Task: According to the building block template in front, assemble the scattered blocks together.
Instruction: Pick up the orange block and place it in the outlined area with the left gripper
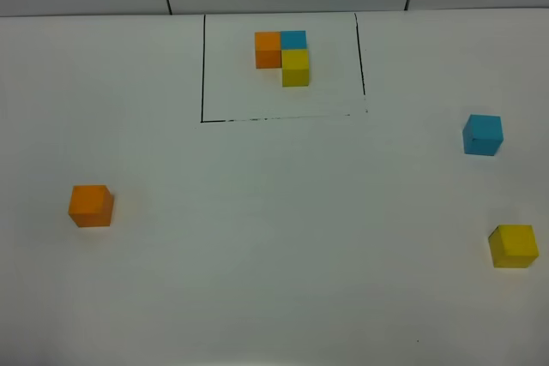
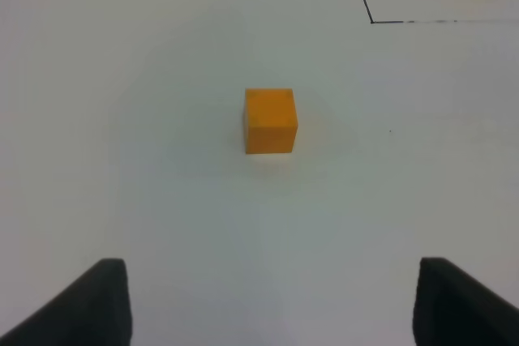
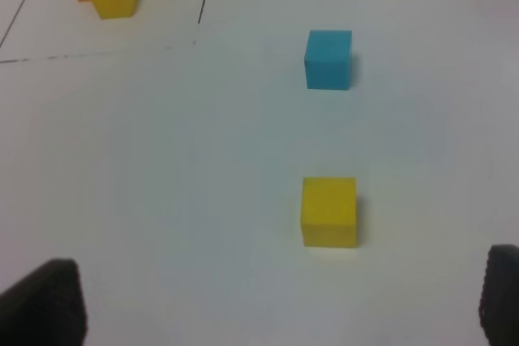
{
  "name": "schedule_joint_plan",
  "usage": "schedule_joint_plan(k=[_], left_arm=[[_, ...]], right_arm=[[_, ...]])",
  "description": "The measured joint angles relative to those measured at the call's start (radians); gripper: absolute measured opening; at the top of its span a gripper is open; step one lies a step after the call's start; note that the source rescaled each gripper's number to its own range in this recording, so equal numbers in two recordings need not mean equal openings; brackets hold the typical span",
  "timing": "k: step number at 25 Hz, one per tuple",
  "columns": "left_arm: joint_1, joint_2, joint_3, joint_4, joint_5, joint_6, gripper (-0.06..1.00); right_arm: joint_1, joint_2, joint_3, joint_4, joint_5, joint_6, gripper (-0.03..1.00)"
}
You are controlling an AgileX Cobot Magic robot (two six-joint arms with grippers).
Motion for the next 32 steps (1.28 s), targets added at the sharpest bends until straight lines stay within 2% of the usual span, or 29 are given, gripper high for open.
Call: schedule_joint_plan(k=[16, 32], left_arm=[[0.000, 0.000, 0.000, 0.000, 0.000, 0.000, 0.63], [0.000, 0.000, 0.000, 0.000, 0.000, 0.005, 0.63]], right_arm=[[0.000, 0.000, 0.000, 0.000, 0.000, 0.000, 0.99], [0.000, 0.000, 0.000, 0.000, 0.000, 0.000, 0.94]])
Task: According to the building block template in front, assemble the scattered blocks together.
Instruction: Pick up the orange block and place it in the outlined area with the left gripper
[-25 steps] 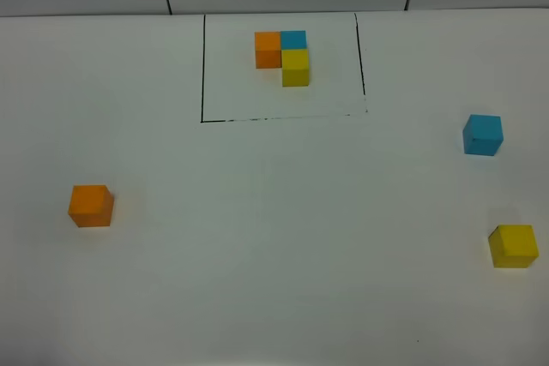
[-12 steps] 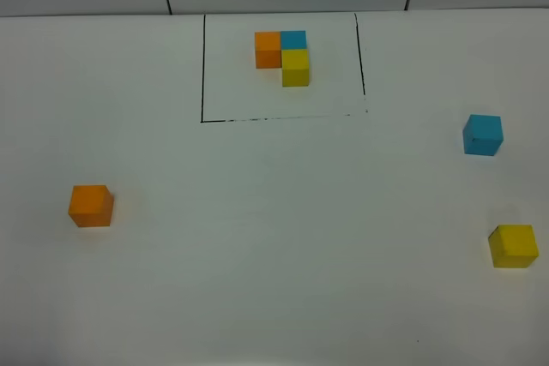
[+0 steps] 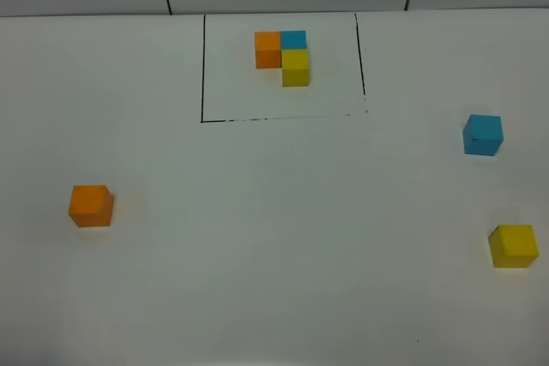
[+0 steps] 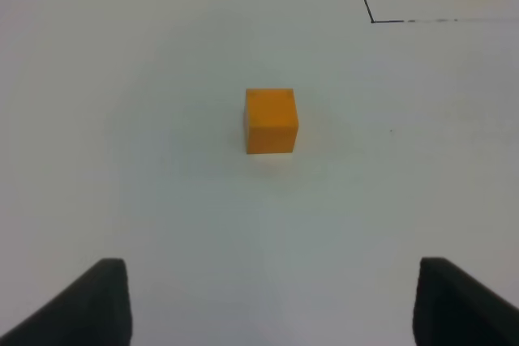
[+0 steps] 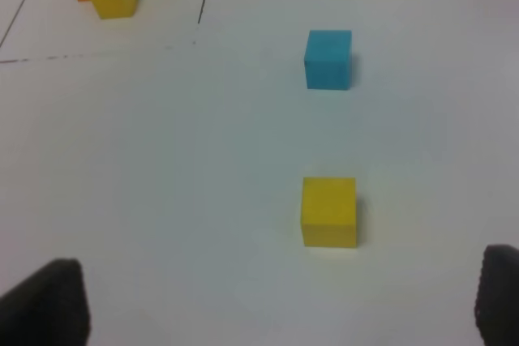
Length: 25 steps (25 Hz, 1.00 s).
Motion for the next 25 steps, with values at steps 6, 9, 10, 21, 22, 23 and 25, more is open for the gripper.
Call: schedule_joint_plan(k=[6, 9, 10, 21, 22, 23, 25], left_arm=[[0.000, 0.000, 0.000, 0.000, 0.000, 0.000, 0.63], [0.000, 0.014, -0.001, 0.003, -0.004, 0.021, 0.68], [0.000, 0.024, -0.006, 0.003, -0.009, 0.037, 0.71], [0.000, 0.350, -0.039, 0.003, -0.262, 0.082, 1.00], [0.000, 0.390, -0.039, 0.003, -0.279, 0.083, 1.00], [0.000, 0.429, -0.039, 0.003, -0.302, 0.083, 1.00], [0.000, 0.503, -0.047, 0.003, -0.345, 0.085, 1.00]], right_arm=[[0.000, 0.000, 0.000, 0.001, 0.000, 0.001, 0.92], [0.000, 0.000, 0.000, 0.002, 0.000, 0.001, 0.92], [0.000, 0.000, 0.000, 0.002, 0.000, 0.001, 0.92], [0.000, 0.000, 0.000, 0.004, 0.000, 0.001, 0.89], [0.000, 0.000, 0.000, 0.004, 0.000, 0.001, 0.88], [0.000, 0.000, 0.000, 0.004, 0.000, 0.001, 0.88], [0.000, 0.000, 0.000, 0.004, 0.000, 0.001, 0.87]])
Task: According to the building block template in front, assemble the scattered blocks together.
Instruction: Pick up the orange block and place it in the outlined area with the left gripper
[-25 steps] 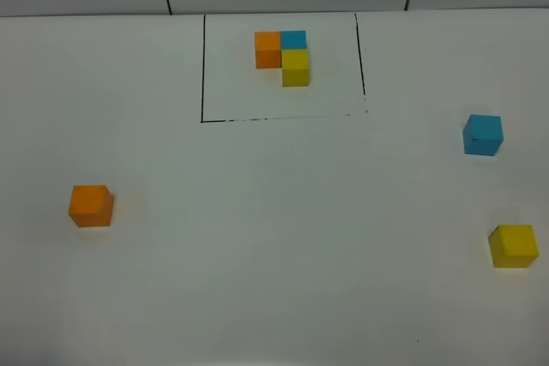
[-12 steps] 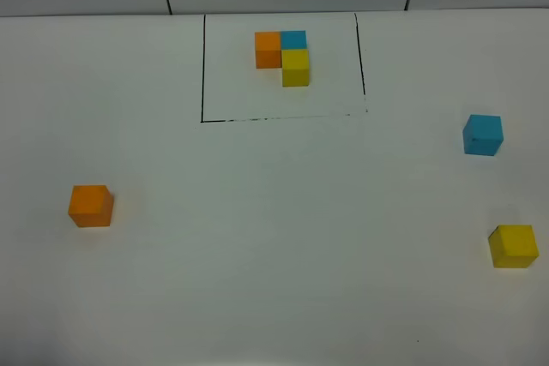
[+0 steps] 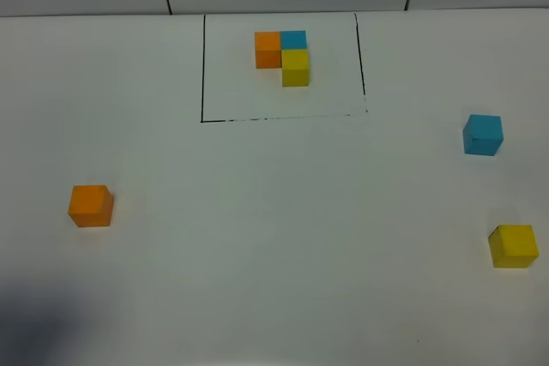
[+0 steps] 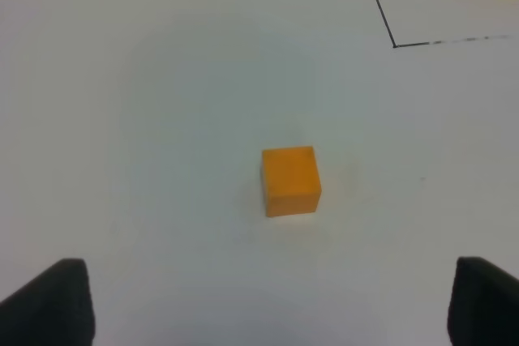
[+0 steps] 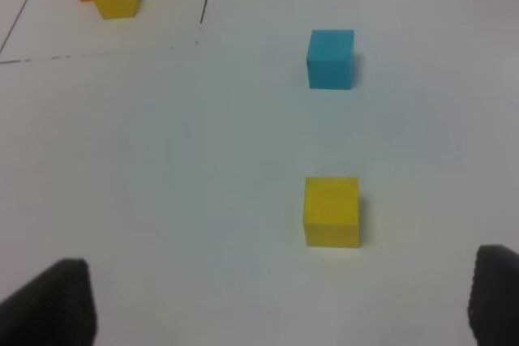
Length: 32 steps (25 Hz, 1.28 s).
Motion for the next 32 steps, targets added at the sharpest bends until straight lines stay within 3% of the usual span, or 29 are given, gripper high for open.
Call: schedule_joint_plan(k=[4, 14, 20, 24, 28, 32], left_arm=[[0.000, 0.166, -0.049, 0.000, -0.043, 0.011, 1.00], [0.000, 0.636, -0.231, -0.035, -0.037, -0.003, 1.00], [-0.013, 0.897, -0.303, -0.095, 0.025, -0.031, 0.99], [-0.069, 1.000, -0.355, -0.047, 0.026, -0.053, 0.98], [-0.128, 1.067, -0.382, 0.038, 0.025, -0.152, 0.97], [-0.137, 1.093, -0.382, 0.096, 0.023, -0.249, 0.97]], right_arm=[[0.000, 0.000, 0.000, 0.000, 0.000, 0.001, 0.85], [0.000, 0.000, 0.000, 0.000, 0.000, 0.004, 0.84], [0.000, 0.000, 0.000, 0.000, 0.000, 0.004, 0.84], [0.000, 0.000, 0.000, 0.001, 0.000, 0.004, 0.84], [0.000, 0.000, 0.000, 0.001, 0.000, 0.004, 0.84], [0.000, 0.000, 0.000, 0.001, 0.000, 0.004, 0.83]])
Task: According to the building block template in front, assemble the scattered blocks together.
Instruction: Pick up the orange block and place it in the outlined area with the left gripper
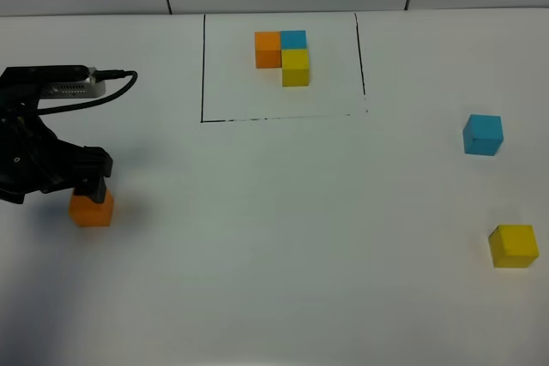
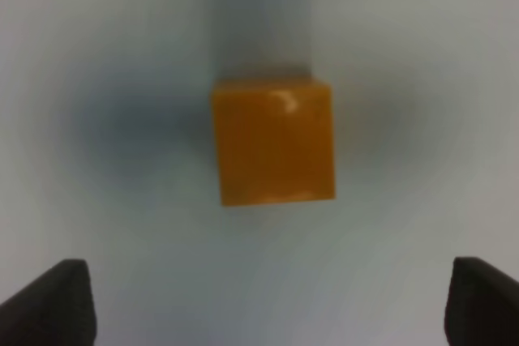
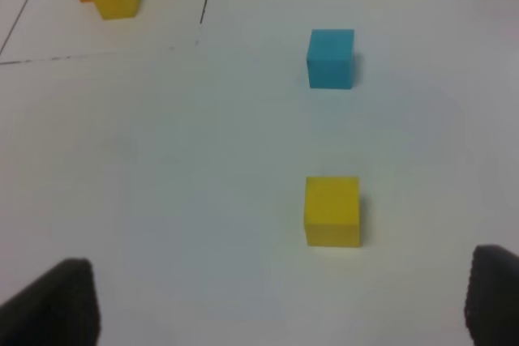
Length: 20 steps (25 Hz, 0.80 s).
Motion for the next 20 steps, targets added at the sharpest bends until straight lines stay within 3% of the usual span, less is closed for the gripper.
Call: schedule_joint_plan(k=[20], left_arm=[[0.001, 0.173, -0.002, -0.017, -0.124, -0.021, 0.96]], right_arm=[[0.000, 0.000, 0.000, 0.001, 0.000, 0.008, 0.78]])
